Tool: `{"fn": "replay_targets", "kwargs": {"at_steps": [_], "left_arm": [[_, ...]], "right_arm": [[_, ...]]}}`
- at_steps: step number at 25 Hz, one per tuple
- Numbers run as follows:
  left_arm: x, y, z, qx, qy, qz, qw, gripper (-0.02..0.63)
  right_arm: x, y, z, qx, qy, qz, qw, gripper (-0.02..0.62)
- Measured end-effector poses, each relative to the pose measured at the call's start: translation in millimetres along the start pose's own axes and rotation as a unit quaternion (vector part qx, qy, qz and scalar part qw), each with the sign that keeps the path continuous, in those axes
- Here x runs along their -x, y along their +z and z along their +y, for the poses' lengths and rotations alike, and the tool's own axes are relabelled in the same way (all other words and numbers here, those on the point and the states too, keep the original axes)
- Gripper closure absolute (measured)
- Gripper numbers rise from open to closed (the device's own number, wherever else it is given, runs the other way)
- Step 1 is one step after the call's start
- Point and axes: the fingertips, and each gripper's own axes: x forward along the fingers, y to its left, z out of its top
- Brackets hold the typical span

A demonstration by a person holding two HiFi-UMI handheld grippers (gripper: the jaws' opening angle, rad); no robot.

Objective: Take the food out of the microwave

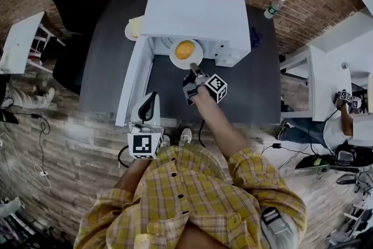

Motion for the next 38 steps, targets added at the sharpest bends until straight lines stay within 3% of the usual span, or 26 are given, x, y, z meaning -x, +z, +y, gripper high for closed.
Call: {"fn": "replay_targets", "kwargs": {"at_steps": [20,38], "left_arm": [[20,11,-20,-0.001,-0.030,-0.019,0.9994,0.611],[25,14,-27,0.001,-0.050,-0.030,0.9983,0.611]], "right_arm": [[93,-51,78,-0.027,0.069,0.004,0.997,0.581],[147,-78,120,0.010,0.094,-0.004,0.995,0.581]]}}
